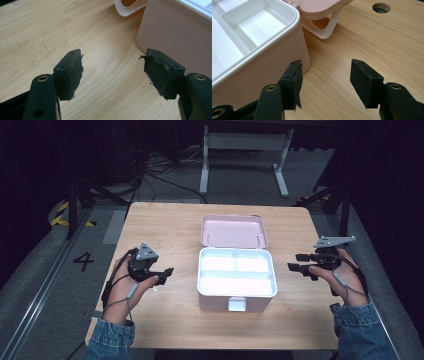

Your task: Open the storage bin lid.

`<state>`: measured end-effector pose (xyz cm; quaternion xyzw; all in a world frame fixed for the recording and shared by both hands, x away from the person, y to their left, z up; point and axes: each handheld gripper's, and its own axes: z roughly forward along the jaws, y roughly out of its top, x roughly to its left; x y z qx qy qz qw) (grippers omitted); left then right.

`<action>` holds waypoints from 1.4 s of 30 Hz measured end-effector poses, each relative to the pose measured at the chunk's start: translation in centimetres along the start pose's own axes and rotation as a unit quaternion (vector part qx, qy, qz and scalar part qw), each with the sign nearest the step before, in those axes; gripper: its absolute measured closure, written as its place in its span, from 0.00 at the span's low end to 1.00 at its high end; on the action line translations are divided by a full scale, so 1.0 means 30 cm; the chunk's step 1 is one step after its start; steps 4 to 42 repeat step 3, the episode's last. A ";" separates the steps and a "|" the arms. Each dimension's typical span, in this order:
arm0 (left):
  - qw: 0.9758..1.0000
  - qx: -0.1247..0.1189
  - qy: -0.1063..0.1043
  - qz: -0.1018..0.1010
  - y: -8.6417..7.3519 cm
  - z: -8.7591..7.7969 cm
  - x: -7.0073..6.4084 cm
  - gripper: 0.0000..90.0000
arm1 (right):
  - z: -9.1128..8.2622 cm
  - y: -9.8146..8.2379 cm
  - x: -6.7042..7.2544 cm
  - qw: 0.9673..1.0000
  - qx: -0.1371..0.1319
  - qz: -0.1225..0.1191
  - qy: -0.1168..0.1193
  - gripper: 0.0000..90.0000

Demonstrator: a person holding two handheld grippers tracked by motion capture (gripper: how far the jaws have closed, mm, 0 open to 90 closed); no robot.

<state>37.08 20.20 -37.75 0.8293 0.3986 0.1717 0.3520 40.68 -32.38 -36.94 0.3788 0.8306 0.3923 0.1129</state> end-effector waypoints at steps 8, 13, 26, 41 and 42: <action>1.000 0.006 -0.005 -0.007 -0.007 0.008 0.003 0.35 | 0.000 0.000 -0.002 1.000 -0.005 -0.005 -0.001 0.50; 1.000 0.006 -0.005 -0.007 -0.007 0.008 0.003 0.35 | 0.000 0.000 -0.002 1.000 -0.005 -0.005 -0.001 0.50; 1.000 0.006 -0.005 -0.007 -0.007 0.008 0.003 0.35 | 0.000 0.000 -0.002 1.000 -0.005 -0.005 -0.001 0.50; 1.000 0.006 -0.005 -0.007 -0.007 0.008 0.003 0.35 | 0.000 0.000 -0.002 1.000 -0.005 -0.005 -0.001 0.50; 1.000 0.006 -0.005 -0.007 -0.007 0.008 0.003 0.35 | 0.000 0.000 -0.002 1.000 -0.005 -0.005 -0.001 0.50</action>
